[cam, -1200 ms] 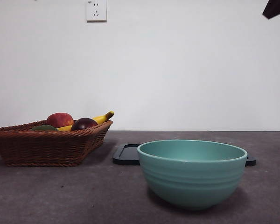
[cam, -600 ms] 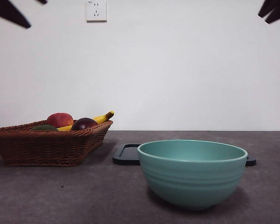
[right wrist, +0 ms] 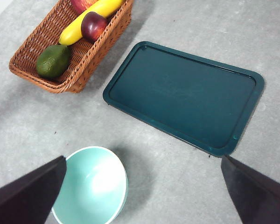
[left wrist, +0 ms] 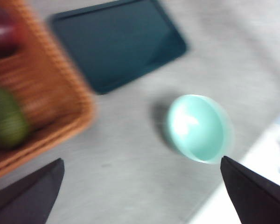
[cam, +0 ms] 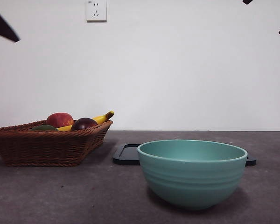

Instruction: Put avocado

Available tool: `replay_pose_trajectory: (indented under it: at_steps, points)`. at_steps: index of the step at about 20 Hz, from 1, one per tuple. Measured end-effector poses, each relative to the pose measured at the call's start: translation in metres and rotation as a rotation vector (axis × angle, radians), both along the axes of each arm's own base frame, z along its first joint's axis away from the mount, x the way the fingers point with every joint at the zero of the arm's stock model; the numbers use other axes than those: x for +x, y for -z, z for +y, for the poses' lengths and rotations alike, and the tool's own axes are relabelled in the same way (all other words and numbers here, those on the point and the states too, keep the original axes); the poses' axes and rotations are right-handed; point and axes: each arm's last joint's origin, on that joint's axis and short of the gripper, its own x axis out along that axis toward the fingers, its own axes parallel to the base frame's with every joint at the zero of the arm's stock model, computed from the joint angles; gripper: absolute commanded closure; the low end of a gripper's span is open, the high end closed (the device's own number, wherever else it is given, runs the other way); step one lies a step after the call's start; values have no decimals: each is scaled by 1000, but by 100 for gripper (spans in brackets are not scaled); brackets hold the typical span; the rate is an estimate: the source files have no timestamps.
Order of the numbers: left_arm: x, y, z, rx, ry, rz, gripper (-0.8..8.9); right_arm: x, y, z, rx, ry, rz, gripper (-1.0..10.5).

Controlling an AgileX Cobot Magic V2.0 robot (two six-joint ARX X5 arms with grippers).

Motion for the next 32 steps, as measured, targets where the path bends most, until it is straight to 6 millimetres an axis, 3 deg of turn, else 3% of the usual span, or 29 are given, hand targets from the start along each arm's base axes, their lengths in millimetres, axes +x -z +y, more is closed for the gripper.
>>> replay_pose_trajectory:
  at_steps: [5, 10, 13, 17, 22, 25, 32]
  points:
    - [26, 9, 4, 146, -223, 103, 107, 0, 0, 0, 6, 6, 7, 304]
    - [81, 19, -7, 265, -271, 223, 107, 0, 0, 0, 6, 6, 8, 304]
    - [119, 42, -15, 316, -268, 302, 107, 0, 0, 0, 6, 6, 8, 304]
    - [153, 76, -23, 366, -252, 378, 108, 0, 0, 0, 14, 11, 14, 304]
    - [177, 107, -29, 387, -232, 409, 111, 0, 0, 0, 18, 15, 18, 304]
    - [182, 113, -31, 385, -231, 399, 167, 0, 0, 0, 18, 15, 18, 303]
    - [188, 129, -32, 400, -222, 434, 167, 0, 0, 0, 18, 15, 19, 304]
